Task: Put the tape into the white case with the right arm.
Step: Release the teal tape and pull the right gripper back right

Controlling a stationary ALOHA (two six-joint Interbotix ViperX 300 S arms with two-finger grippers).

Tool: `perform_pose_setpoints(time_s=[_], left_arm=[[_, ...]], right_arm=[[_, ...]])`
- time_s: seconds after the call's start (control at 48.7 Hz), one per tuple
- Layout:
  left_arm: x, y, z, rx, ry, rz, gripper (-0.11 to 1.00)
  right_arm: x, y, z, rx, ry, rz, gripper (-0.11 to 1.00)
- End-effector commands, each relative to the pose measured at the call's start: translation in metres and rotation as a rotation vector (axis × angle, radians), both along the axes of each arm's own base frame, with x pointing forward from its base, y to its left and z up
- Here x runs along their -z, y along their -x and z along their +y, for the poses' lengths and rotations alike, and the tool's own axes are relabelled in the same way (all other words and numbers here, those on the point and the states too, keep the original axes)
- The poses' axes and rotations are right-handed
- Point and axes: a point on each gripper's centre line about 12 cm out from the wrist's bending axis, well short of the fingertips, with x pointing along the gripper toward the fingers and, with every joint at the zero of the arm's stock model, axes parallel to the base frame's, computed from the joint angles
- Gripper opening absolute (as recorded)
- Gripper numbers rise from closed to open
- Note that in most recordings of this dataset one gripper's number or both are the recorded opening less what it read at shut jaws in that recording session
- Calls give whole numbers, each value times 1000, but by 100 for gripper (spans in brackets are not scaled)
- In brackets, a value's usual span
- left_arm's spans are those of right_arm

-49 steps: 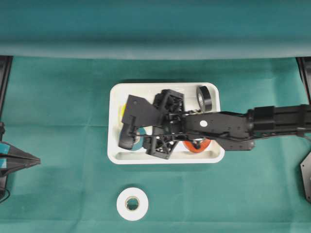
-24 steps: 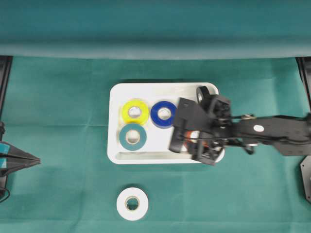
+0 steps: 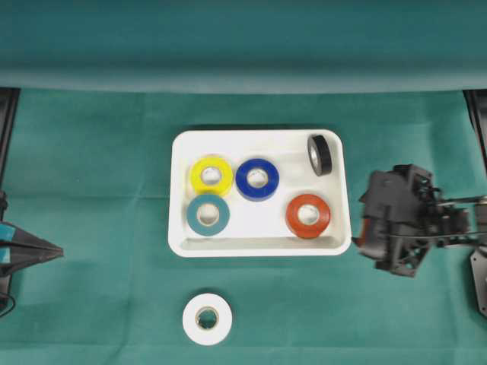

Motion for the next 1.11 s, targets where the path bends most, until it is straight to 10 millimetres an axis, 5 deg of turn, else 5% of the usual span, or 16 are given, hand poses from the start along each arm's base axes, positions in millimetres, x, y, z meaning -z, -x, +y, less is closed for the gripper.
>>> perform_pose_setpoints(time_s=[0.0,0.472,1.088], left_arm=[[-5,-1,1,-3,0,-14,0],[-5,-1,0,-2,-1,-14,0],[-6,-1,1,-3,-3,-17,0]], right_arm=[[-4,12,4,-15,0,-56,65],[-1,53,14,-39,1,-161,64],[12,55,69,-333,-44,-181,64]])
